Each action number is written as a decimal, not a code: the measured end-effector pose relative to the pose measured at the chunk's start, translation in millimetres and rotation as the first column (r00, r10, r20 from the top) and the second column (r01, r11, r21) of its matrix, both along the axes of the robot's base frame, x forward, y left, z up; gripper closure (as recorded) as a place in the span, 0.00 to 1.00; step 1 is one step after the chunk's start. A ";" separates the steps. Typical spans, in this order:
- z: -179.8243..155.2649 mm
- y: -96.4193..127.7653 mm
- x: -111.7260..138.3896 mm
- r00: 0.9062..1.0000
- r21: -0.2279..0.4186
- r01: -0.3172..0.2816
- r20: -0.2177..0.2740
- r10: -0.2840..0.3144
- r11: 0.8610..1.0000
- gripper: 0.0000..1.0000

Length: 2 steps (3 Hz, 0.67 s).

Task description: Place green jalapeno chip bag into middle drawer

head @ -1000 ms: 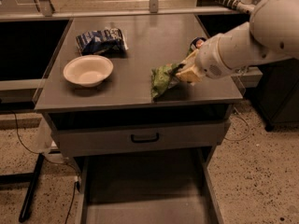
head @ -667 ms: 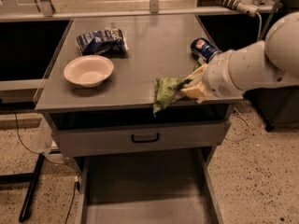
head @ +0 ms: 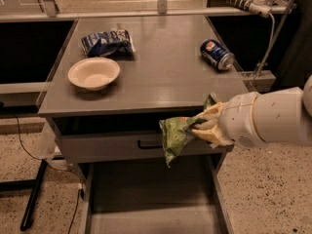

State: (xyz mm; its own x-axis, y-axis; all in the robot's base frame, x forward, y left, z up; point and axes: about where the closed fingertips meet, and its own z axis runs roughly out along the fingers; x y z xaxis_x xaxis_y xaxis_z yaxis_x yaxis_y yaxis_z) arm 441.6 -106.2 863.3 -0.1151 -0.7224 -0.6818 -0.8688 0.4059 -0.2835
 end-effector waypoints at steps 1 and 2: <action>0.0 0.0 0.0 1.000 0.000 0.000 0.000 0.000 1.000 1.00; -16.6 8.0 -0.4 1.000 -0.004 -0.019 -0.016 0.019 1.000 1.00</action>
Offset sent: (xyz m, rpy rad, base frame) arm 0.0002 0.0153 -0.0414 -0.0047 0.0416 0.0387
